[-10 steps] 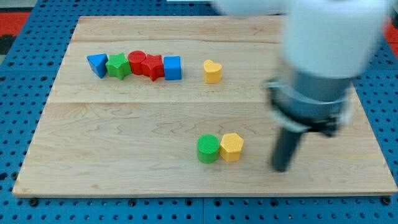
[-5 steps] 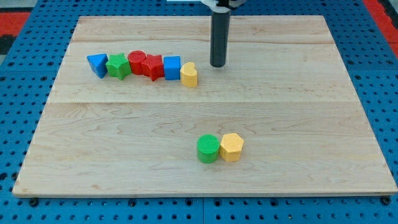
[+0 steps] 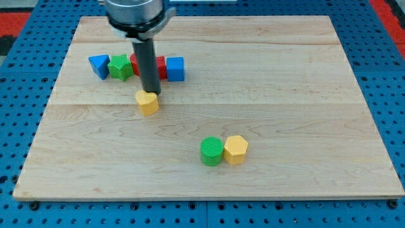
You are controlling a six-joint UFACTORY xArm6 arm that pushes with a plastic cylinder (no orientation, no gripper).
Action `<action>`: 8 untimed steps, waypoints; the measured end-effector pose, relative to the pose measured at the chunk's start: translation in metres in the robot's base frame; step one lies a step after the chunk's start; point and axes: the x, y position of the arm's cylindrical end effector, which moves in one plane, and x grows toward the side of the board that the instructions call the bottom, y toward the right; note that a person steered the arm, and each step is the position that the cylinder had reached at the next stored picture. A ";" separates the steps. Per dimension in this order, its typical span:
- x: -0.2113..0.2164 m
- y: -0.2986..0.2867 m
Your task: Move the yellow heart to the left of the green circle
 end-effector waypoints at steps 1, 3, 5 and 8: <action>0.035 -0.003; 0.031 -0.042; 0.086 0.015; 0.127 -0.010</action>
